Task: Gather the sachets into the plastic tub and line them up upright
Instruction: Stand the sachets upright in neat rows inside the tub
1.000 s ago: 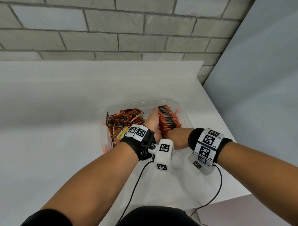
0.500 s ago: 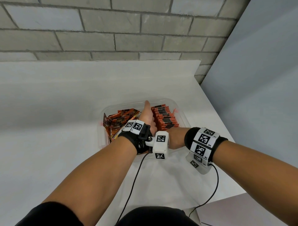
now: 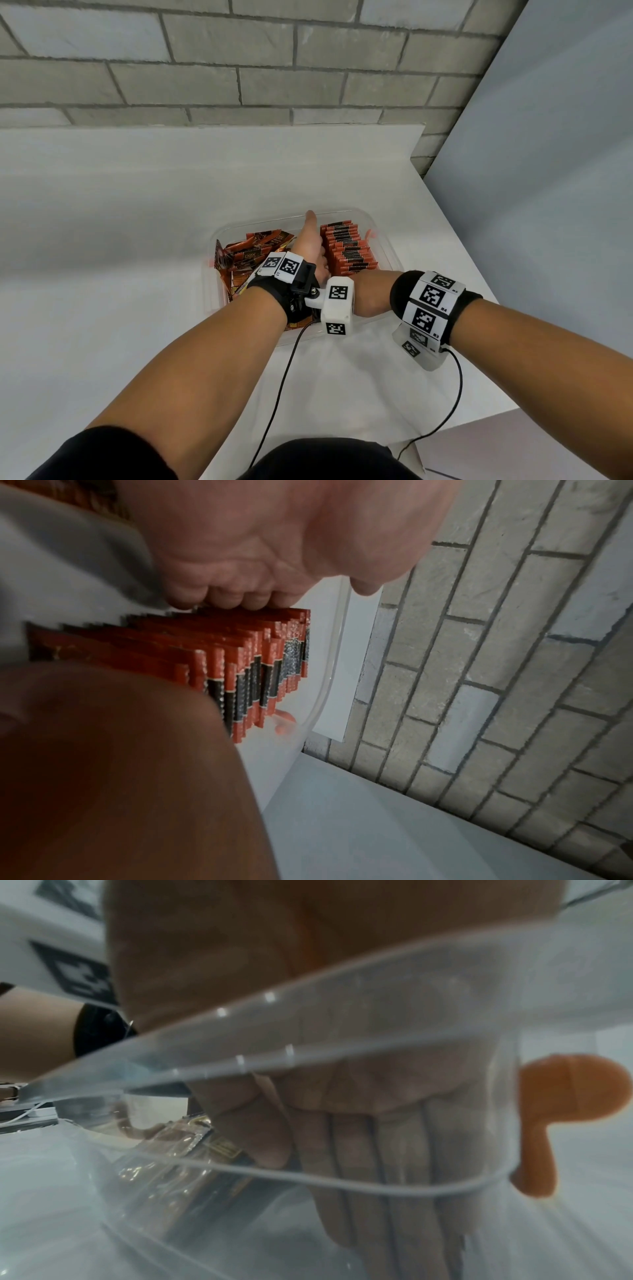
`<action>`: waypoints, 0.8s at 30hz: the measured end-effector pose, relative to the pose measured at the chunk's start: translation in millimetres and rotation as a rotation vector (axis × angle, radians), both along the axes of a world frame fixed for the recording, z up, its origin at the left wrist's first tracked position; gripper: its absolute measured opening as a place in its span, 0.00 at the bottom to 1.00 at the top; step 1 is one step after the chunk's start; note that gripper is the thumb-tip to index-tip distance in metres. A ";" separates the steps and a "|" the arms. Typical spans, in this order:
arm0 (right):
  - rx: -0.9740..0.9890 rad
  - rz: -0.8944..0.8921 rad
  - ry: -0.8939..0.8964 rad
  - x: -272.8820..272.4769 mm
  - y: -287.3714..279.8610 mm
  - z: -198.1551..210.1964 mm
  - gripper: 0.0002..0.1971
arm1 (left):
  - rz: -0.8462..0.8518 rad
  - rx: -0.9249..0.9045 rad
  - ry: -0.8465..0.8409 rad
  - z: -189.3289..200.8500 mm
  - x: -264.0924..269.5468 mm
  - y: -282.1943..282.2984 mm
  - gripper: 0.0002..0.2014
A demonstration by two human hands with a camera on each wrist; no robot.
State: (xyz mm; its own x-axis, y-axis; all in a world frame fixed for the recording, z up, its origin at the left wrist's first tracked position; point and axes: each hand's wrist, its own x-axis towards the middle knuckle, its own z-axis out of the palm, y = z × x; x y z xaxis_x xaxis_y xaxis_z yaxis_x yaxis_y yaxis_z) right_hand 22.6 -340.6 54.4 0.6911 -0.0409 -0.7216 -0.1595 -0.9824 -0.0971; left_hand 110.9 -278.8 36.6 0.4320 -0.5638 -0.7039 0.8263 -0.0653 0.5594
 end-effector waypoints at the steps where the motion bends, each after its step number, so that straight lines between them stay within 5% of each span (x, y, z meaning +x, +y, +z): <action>1: -0.001 0.007 0.003 0.2 0.1 -0.1 0.16 | 0.002 0.004 -0.001 0.8 0.1 0.4 0.41; 11: -0.049 0.125 -0.037 -1.7 -2.2 1.4 0.16 | 0.010 0.015 -0.032 -7.5 5.3 2.3 0.40; 24: 0.028 0.065 -0.100 -4.4 -8.1 -5.9 0.16 | -0.012 0.020 -0.052 -7.5 5.7 2.1 0.37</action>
State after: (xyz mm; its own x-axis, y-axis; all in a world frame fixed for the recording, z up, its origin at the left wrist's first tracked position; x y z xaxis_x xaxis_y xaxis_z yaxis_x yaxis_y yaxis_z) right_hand 18.3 -348.7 48.5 0.7605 0.0256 -0.6489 -0.0836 -0.9870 -0.1370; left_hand 116.6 -276.7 29.1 0.4613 -0.5550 -0.6922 0.7953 -0.0872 0.5999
